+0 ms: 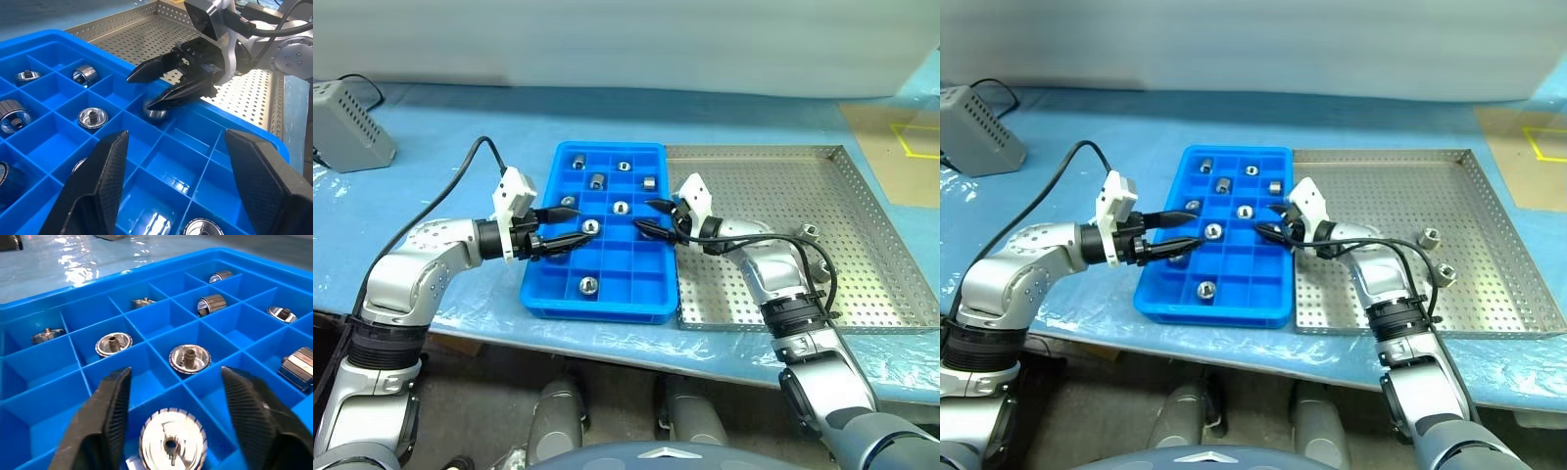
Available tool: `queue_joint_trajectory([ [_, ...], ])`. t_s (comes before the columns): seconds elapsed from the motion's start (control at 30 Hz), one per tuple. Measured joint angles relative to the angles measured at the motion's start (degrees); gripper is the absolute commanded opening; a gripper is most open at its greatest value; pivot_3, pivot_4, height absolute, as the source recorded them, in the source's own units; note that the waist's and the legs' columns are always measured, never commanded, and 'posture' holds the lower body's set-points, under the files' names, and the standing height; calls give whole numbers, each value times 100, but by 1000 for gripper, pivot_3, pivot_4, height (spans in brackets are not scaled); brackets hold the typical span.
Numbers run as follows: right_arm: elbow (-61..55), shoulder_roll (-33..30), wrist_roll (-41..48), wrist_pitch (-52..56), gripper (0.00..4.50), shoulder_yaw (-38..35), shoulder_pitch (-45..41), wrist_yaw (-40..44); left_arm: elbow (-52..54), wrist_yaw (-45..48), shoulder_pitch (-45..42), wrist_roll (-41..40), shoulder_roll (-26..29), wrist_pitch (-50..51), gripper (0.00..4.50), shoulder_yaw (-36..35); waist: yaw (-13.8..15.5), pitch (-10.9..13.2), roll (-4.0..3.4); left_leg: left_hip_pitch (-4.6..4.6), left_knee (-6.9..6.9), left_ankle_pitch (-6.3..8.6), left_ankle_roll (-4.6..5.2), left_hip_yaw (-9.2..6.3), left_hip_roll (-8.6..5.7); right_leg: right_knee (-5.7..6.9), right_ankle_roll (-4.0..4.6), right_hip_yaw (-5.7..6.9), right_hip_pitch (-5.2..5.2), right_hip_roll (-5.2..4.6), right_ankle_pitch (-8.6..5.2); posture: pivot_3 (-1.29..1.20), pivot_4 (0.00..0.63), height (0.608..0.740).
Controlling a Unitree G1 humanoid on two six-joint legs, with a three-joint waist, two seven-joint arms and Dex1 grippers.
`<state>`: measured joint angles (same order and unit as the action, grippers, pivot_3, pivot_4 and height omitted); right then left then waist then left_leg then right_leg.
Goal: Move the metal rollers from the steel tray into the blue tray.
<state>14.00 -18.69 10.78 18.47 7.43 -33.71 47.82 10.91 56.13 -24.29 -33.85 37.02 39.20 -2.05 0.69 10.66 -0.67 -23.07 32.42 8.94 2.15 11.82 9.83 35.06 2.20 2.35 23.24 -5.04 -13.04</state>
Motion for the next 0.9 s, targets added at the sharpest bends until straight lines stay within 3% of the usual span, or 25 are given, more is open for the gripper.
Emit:
queue_joint_trajectory([
  [0.3, -117, -38, -17, 82, 3574, -42, 48, -193, -103, -18, -43, 13, -69, -5, 3326, 18, 5, 0, 0, 2, 4, -2, -2, 0, -1, 6, 1, -2, -1, -1, 0, -198, 150, 740],
  [0.63, -9, -1827, 213, 111, 3574, -1469, 247, -189, -149, -78, -136, 29, -346, -17, 3326, 159, 28, 0, 2, -5, 17, 6, 11, 1, -7, 0, 0, -10, -7, -1, 0, -254, 150, 740],
  [0.8, 434, -2498, 172, -4, 3574, -2046, 774, -254, -227, -73, -189, 61, -405, -37, 3326, 253, -44, 0, 2, -1, 19, 5, 11, 3, -6, 0, 0, -11, -6, 0, 1, -276, 150, 740],
  [0.9, 122, -2920, 372, 229, 3574, -2345, 1484, 49, -303, -40, -241, 100, -422, -68, 3326, 298, -76, -1, 0, 0, 16, 6, 12, 2, -4, -6, -1, -9, -9, 1, 0, -288, 150, 740],
])
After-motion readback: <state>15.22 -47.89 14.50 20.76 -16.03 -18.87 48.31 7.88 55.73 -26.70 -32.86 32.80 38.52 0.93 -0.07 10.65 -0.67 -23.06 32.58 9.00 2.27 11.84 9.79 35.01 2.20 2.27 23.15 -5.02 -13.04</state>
